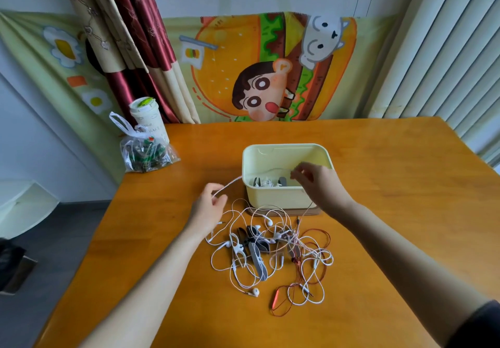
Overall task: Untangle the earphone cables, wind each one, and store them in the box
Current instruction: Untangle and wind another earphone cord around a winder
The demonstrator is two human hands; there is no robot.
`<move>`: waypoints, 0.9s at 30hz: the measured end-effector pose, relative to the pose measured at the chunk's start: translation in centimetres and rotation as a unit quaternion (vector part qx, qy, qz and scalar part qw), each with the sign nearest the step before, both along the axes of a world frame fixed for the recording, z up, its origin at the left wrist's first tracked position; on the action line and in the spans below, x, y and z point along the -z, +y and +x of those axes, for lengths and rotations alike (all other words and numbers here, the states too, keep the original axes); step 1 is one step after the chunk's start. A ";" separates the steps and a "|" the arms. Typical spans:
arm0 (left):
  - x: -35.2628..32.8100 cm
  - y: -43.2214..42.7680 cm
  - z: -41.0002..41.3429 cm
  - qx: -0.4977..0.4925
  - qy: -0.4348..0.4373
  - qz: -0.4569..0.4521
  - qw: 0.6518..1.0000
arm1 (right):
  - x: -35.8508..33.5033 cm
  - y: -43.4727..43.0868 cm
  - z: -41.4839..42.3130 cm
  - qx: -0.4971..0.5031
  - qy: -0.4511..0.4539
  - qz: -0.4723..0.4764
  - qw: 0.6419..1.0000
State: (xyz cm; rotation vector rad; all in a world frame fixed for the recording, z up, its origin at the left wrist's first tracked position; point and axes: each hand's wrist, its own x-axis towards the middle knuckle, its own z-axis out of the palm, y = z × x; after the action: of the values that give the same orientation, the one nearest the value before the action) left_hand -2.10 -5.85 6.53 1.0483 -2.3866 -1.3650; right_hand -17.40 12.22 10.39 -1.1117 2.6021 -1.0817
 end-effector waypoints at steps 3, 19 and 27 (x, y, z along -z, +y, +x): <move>-2.6 2.2 -1.3 0.073 0.068 0.015 0.995 | -2.4 -1.3 0.9 -0.058 0.059 -0.014 0.996; -4.3 4.7 -2.0 0.074 0.137 0.150 0.976 | -0.8 -1.0 2.9 -0.153 -0.028 0.047 0.987; -2.6 2.5 -2.0 -0.055 0.108 0.064 0.991 | 2.2 -0.1 3.0 -0.151 -0.053 0.131 0.978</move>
State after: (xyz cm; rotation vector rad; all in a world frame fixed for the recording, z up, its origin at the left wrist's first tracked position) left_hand -4.11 -3.30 9.16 0.9912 -2.0814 -1.5226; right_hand -14.39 12.13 8.20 -1.2886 2.3109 -0.6900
